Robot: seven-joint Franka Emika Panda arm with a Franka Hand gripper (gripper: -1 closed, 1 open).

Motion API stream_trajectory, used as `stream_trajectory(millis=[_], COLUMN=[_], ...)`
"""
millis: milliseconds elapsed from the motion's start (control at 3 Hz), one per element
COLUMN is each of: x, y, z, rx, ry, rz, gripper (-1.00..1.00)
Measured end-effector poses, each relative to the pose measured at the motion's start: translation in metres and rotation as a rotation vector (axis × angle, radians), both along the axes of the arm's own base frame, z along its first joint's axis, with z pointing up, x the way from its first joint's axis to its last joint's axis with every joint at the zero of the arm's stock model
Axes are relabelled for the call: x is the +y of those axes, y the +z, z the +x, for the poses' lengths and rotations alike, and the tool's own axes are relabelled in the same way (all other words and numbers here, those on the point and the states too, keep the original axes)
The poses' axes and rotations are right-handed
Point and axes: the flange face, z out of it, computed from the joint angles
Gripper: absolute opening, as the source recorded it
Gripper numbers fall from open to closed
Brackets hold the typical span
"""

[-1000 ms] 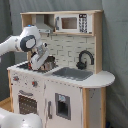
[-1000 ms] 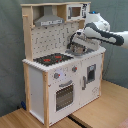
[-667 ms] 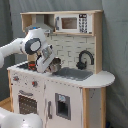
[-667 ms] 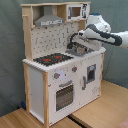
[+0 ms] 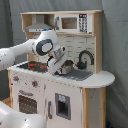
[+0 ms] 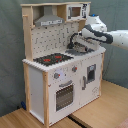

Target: Play with the kitchen

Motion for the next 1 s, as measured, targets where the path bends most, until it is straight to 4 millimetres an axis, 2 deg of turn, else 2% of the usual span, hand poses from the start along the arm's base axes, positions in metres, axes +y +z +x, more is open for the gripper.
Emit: stream_trajectory(millis=[333, 667, 1000], x=[-0.008, -0.011, -0.004], y=[-0.005, -0.021, -0.028], z=[0.020, 0.036, 0.039], rx=[0.010, 0.050, 0.106], ry=[-0.022, -0.068, -0.118], rz=[-0.010, -0.012, 0.006], gripper=[-1.00, -1.00, -1.00])
